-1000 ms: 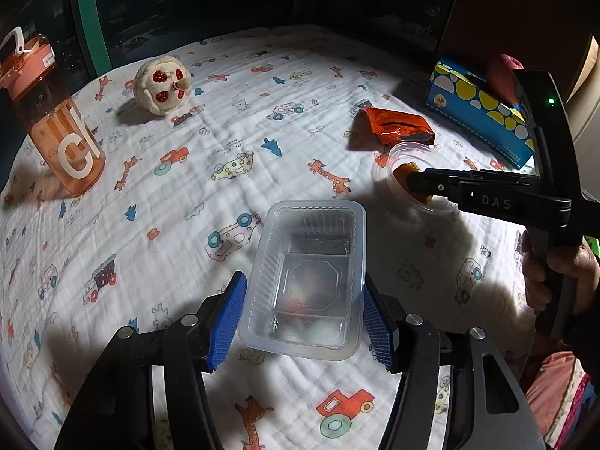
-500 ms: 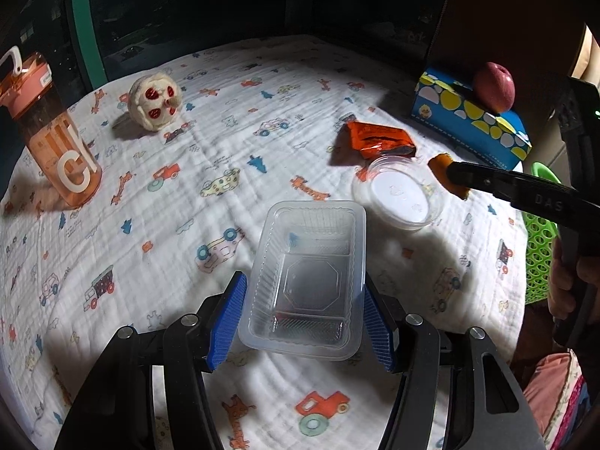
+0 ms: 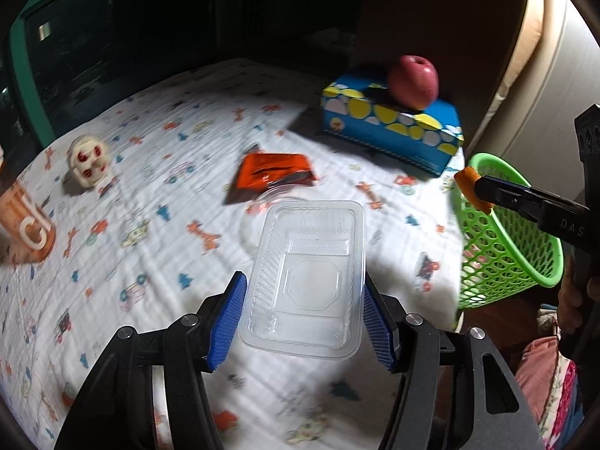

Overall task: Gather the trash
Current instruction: 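Carry the orange peel over the basket and release it while the left tool carries the container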

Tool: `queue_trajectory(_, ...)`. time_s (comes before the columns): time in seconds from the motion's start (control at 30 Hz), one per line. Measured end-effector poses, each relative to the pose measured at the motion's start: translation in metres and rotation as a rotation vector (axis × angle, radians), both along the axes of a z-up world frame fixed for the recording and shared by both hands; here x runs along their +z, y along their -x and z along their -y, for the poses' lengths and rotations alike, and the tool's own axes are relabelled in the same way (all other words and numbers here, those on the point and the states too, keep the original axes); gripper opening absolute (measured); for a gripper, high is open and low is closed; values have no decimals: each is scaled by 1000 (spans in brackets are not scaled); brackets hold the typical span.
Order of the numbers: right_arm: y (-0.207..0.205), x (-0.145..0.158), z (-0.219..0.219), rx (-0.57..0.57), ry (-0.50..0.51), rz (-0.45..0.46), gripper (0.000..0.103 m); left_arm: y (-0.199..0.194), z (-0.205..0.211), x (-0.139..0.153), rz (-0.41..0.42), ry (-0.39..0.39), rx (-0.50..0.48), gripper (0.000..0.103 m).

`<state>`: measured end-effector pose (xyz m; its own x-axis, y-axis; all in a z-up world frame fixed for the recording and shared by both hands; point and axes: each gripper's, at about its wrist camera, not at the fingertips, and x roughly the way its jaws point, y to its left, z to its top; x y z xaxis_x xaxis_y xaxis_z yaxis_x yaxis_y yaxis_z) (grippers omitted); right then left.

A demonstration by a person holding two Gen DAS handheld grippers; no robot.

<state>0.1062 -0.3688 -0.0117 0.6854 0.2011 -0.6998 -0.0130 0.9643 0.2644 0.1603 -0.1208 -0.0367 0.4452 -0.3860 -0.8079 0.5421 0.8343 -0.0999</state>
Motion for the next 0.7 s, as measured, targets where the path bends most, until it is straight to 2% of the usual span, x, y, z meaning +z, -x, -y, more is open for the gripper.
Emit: queue_trajectory(0.7, 83, -7, 133, -249, 28, -23, 34, 35, 175, 28, 23, -4, -260, 58)
